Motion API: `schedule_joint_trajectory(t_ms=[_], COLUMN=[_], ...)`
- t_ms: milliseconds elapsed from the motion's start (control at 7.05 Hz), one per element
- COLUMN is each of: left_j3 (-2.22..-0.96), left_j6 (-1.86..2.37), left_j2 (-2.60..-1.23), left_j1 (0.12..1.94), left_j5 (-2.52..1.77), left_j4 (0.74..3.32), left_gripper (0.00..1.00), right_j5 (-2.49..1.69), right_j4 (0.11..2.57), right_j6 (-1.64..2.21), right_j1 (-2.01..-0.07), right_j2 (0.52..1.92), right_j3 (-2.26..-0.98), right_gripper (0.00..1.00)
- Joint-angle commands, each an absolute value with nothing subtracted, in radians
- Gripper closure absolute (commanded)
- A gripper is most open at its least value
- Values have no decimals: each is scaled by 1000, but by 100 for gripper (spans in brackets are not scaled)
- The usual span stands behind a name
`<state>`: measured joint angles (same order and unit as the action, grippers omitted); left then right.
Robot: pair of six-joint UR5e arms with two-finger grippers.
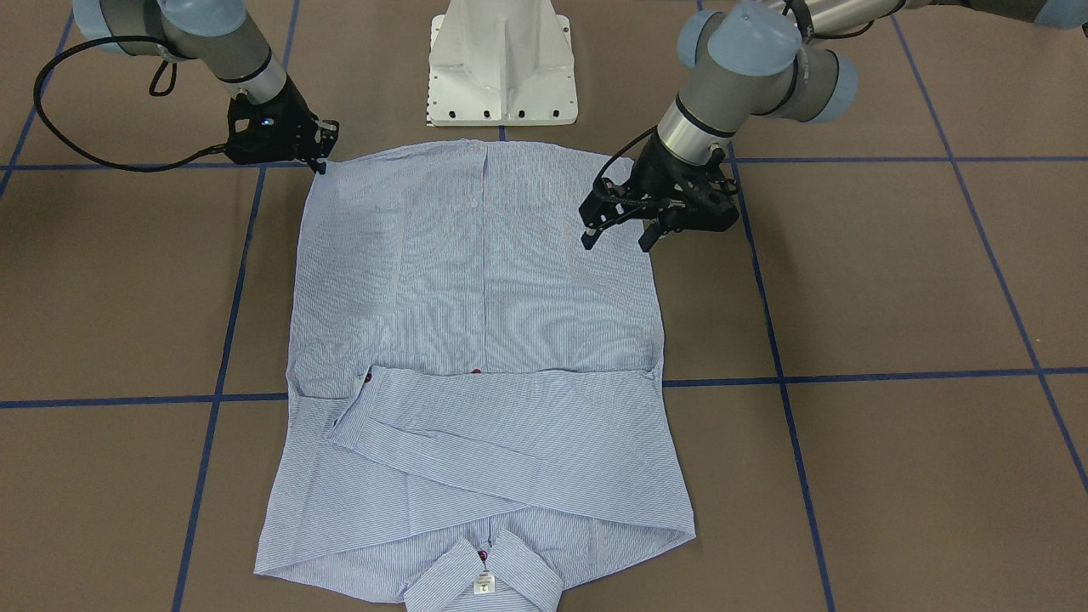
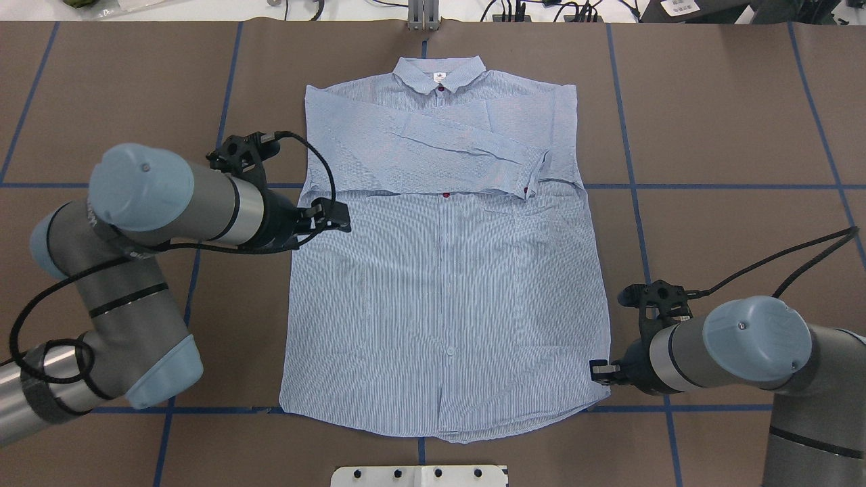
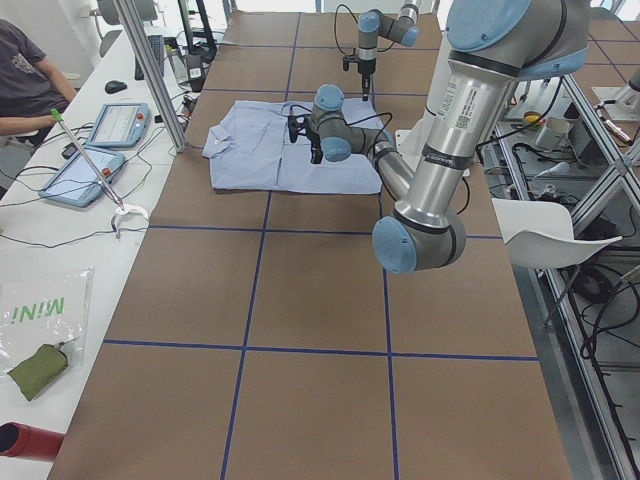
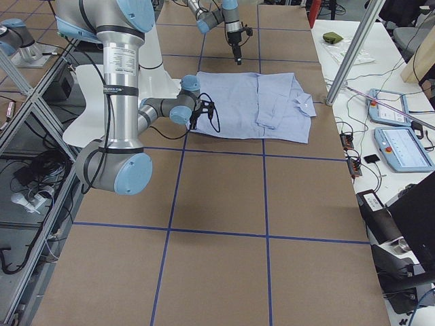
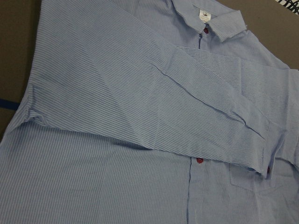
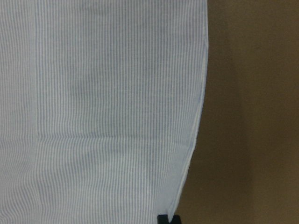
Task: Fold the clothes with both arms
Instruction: 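Move both grippers to the bottom hem corners nearest the robot, then grasp the bottom hem corners with both grippers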
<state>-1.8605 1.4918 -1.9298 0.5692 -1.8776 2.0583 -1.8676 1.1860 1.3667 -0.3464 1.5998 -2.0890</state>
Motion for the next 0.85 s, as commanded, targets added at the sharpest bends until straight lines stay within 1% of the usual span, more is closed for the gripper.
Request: schedule_joint_trajectory(t_ms=[0,284,709], left_j3=[-1943,-1944,-1965], left_j6=[1562,1623,1646], left_j2=[-1762,-1744,-1758], left_j1=[420,318,282], left_j5=[-1769,-1717,-1712], left_j4=[2056,2013,1933], left_gripper=[2,8,30], right_j5=[-1873,-1873,-1902], right_j4=[1184,1183,1183], right_j6=[1378,1378,1378], right_j1=[-351,-360,-383], right_j2=[1594,1594,1594], right_j3=[-2105,-2121,-2123], right_gripper=[100,100,100])
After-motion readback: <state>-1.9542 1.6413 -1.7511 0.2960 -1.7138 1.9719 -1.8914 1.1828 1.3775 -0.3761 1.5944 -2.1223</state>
